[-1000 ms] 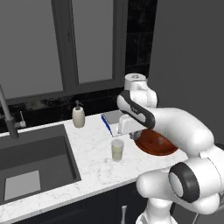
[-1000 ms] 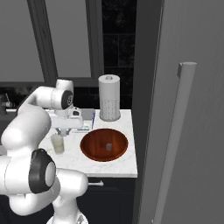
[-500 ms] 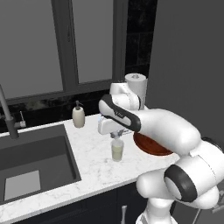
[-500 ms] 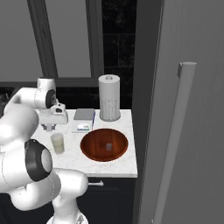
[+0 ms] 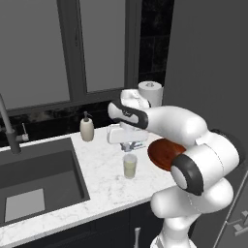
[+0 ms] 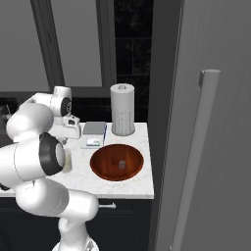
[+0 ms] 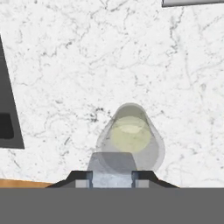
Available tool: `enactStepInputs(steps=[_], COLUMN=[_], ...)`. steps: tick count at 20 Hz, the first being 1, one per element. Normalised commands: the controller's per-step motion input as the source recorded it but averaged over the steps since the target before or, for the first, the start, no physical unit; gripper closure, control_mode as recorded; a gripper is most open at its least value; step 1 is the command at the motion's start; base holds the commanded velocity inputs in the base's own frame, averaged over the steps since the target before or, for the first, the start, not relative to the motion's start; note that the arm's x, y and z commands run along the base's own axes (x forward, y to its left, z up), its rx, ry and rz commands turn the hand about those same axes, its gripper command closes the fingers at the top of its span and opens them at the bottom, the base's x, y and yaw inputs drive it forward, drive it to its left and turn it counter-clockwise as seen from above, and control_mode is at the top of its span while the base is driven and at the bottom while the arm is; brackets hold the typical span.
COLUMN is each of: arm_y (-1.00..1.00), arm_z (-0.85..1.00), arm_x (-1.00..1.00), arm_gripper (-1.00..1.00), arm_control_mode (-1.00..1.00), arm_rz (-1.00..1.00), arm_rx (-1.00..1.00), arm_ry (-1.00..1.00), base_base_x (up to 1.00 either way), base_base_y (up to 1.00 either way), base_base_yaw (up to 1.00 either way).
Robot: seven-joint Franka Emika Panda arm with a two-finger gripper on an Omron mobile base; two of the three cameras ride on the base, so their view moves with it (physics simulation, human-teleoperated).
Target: Grab a lemon wedge from the fridge and one ice cube from the ice bowl, and put them in the glass of lemonade.
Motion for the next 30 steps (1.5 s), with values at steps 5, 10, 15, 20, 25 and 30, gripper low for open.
enactStepInputs(steps=[5,10,15,20,25,30], arm_y=[0.0,0.0,0.0,0.0,0.0,-0.12], arm_z=[-0.23,-0.14,-0.06,-0.02,-0.01,0.0], arm_x=[0.05,0.07,0.0,0.0,-0.03,-0.01], arm_gripper=[1.0,1.0,1.0,1.0,1.0,1.0], arm_control_mode=[-1.0,-1.0,-1.0,-1.0,-1.0,-1.0], arm_rz=[-0.02,0.0,0.0,-0.04,-0.01,0.0], arm_rx=[0.0,0.0,0.0,0.0,0.0,0.0], arm_ry=[0.0,0.0,0.0,0.0,-0.08,-0.09], base_base_x=[0.0,0.0,0.0,0.0,0.0,0.0], base_base_y=[0.0,0.0,0.0,0.0,0.0,0.0], base_base_yaw=[0.0,0.0,0.0,0.0,0.0,0.0])
